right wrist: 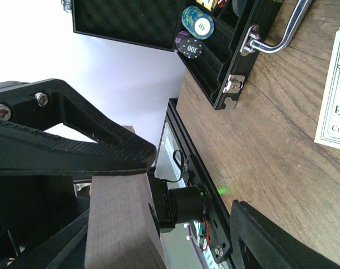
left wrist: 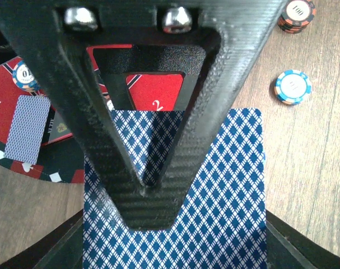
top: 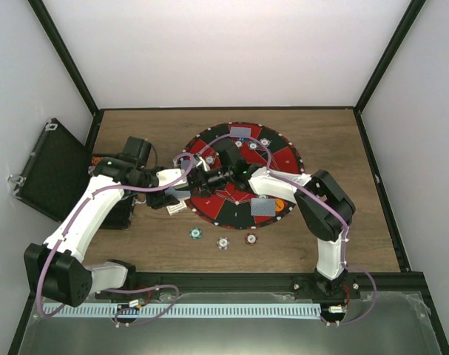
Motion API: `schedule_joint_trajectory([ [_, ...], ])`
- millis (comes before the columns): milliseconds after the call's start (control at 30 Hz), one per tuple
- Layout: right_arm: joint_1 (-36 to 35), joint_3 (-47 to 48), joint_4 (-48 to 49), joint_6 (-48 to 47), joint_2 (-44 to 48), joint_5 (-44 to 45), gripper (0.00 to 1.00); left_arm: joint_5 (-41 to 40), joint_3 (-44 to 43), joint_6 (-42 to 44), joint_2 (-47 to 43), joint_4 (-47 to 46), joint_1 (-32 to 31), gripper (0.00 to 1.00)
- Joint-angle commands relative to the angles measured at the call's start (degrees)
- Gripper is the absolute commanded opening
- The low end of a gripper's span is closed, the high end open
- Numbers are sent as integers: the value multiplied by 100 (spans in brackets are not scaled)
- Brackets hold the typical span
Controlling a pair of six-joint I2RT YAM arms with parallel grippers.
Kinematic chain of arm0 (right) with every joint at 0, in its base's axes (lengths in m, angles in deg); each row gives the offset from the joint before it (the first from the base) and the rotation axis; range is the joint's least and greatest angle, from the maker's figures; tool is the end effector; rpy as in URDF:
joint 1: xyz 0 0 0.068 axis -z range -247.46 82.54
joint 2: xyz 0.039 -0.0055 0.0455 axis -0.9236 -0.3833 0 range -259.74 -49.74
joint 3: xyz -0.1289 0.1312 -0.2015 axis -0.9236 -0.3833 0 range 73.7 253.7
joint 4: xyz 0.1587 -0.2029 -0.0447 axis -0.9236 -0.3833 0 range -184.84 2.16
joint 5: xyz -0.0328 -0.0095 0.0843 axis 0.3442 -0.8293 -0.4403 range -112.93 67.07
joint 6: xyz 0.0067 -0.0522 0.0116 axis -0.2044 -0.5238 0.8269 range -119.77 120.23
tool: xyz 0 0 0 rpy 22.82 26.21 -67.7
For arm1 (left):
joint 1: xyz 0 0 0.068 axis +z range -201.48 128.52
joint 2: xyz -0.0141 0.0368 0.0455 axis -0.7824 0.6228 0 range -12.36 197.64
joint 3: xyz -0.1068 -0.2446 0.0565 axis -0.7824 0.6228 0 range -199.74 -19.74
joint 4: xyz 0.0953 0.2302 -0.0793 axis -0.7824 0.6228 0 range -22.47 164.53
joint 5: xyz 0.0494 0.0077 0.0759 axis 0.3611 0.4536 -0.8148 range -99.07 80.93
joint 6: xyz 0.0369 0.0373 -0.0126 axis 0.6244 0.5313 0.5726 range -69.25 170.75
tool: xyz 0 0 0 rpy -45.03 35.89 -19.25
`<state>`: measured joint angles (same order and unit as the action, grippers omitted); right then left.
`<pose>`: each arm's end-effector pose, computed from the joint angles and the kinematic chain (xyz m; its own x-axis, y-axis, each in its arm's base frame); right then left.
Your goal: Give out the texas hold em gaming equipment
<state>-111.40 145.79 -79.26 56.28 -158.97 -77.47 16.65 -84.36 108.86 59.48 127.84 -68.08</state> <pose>0.2834 0.3134 0.2175 -0.9535 -0.2505 -0.1675 -0.2269 0.2311 0.9461 0.2149 -0.0801 0.2951 -0.1143 0.8323 -0.5425 0.9718 0.2070 0.1128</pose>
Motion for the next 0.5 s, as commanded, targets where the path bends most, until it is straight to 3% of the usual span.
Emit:
schedule_joint_trajectory([
  [0, 196, -319, 67, -88, 81, -54, 58, 170, -243, 60, -80, 14, 6, 4],
  [467, 448, -593, -324, -418, 442, 145, 51, 153, -235, 85, -99, 32, 0, 4],
])
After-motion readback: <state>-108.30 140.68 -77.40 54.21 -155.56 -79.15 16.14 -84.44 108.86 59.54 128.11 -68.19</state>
